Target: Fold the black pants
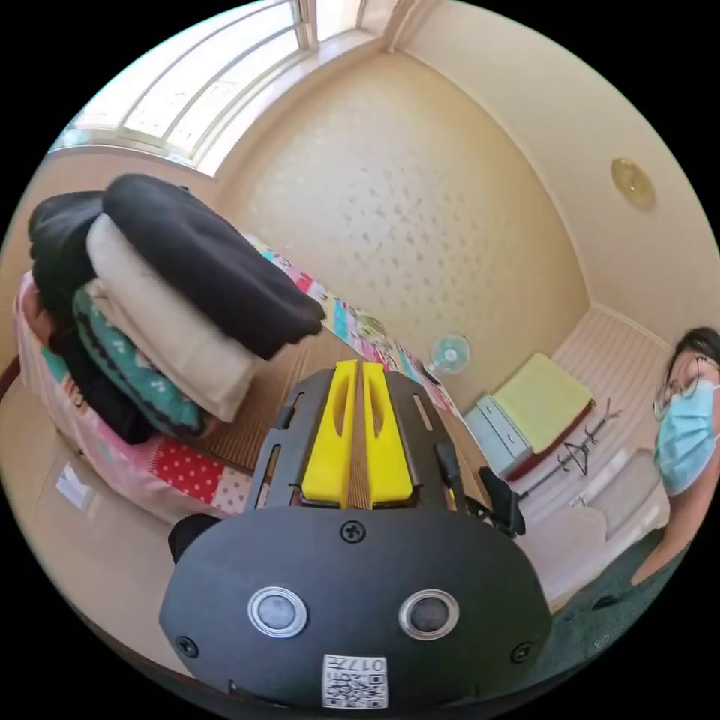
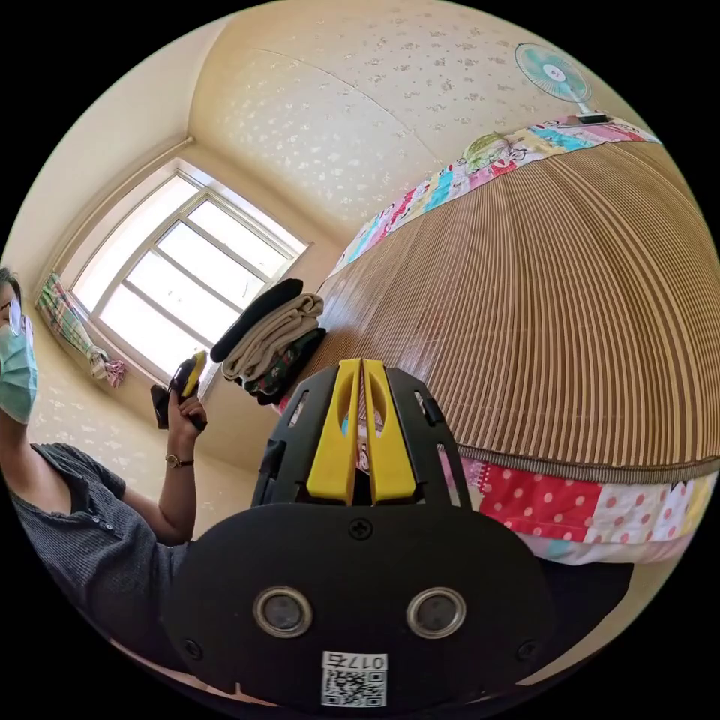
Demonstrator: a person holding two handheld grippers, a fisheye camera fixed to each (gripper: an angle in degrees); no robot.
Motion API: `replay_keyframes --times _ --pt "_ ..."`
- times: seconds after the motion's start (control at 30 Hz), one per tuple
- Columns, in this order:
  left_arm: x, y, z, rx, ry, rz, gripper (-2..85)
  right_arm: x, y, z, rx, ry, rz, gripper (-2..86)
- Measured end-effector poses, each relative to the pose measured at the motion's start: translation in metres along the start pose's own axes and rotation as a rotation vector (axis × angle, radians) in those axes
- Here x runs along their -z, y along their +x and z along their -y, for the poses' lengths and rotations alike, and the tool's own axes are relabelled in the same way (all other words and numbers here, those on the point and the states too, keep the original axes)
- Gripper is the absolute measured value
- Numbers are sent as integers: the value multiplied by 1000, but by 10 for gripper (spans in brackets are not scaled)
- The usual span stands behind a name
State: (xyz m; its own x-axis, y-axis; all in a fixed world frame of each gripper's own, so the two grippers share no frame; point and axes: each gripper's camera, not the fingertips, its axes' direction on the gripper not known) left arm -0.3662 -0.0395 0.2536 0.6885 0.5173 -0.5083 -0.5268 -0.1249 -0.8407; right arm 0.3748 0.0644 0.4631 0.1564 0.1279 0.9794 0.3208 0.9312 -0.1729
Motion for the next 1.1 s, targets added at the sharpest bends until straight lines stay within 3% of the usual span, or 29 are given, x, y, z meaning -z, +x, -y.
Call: replay_keyframes --times 0.1,0.17,0.3,0.47,0.57,0.73,0.9,1.1 --pt "26 -6 27 10 102 224 105 16 3 -10 -13 -11 13 4" --pt "17 -14 44 13 60 235 113 23 6 -15 -23 -28 5 4" --pt "-46 -45 72 160 -176 105 154 44 13 -29 -42 -12 15 4" --pt "-53 -27 100 238 -67 63 72 71 24 -49 -67 43 56 3" --pt "-75 24 137 148 -59 -26 48 84 30 -58 -57 57 56 4" --pt "-147 131 142 -9 -208 -193 40 101 35 -66 -46 101 59 3" --pt "-202 260 10 -437 -503 -433 40 112 38 -75 -68 148 19 4" --pt "-246 261 -226 -648 -1018 -462 45 96 57 -92 -162 87 -102 7"
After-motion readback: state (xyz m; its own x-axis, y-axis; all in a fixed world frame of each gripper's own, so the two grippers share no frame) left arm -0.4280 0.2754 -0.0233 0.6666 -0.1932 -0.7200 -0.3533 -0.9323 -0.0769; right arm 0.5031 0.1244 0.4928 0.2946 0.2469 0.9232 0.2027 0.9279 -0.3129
